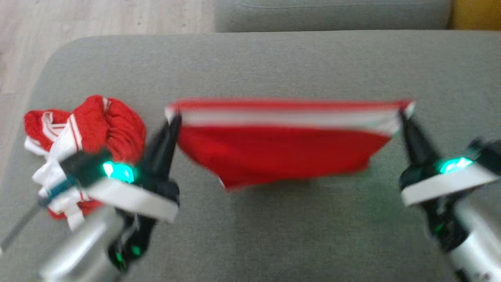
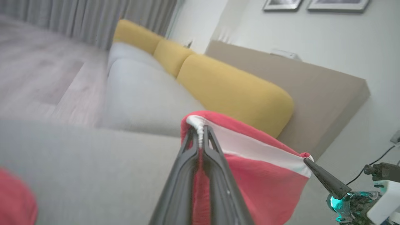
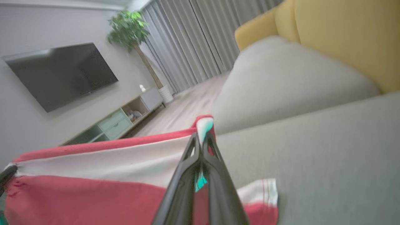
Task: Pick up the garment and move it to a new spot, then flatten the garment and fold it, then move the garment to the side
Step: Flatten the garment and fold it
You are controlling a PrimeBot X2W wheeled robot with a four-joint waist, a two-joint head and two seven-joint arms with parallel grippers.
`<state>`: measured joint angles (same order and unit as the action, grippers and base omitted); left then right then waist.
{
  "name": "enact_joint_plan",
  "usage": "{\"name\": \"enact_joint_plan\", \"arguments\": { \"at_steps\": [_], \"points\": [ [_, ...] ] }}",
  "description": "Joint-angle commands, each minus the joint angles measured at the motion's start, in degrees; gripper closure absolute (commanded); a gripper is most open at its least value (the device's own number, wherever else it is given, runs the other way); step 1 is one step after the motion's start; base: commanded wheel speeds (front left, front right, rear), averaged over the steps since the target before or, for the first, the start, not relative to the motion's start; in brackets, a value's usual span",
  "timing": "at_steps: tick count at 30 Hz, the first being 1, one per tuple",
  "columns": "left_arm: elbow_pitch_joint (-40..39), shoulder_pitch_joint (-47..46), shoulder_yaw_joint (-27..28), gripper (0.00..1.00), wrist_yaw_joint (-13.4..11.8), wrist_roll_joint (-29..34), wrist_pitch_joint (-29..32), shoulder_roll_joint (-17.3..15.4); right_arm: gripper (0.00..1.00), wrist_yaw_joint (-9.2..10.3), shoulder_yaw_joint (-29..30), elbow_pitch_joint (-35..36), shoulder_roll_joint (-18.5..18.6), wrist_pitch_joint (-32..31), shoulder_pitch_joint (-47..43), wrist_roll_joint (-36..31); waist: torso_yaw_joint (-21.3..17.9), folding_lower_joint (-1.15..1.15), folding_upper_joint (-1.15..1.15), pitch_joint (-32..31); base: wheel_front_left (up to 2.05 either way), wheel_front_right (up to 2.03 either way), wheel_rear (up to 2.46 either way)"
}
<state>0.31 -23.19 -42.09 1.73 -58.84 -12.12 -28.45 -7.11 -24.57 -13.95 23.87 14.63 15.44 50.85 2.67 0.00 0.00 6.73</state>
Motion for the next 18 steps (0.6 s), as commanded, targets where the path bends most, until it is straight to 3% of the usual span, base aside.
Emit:
{"name": "enact_joint_plan", "arguments": {
  "at_steps": [1,8,12,18],
  "points": [
    [-3.2,-7.1,4.2,1.0,0.7,1.5,-0.1,-2.4,1.0,-0.37,1.6,4.2,2.7,0.4,3.6,-0.9,-1.2,0.0,0.0,0.1,0.0,0.0,0.0],
    [-8.2,-23.6,5.8,1.0,2.9,6.6,3.1,-3.1,1.0,-0.37,7.5,15.3,12.0,0.4,13.5,-3.6,-4.4,0.0,0.0,0.6,0.0,0.0,0.0],
    [-6.1,-30.3,5.4,1.0,3.5,7.6,6.0,-2.1,1.0,-0.37,6.1,14.7,15.0,0.2,19.6,-4.0,-5.4,0.0,0.0,2.1,0.0,0.0,0.0],
    [6.7,-42.6,3.6,1.0,4.8,9.4,7.2,3.0,1.0,-0.37,0.7,5.7,17.0,-2.1,33.3,-3.4,-5.7,0.0,0.0,7.0,0.0,0.0,0.0]
  ]
}}
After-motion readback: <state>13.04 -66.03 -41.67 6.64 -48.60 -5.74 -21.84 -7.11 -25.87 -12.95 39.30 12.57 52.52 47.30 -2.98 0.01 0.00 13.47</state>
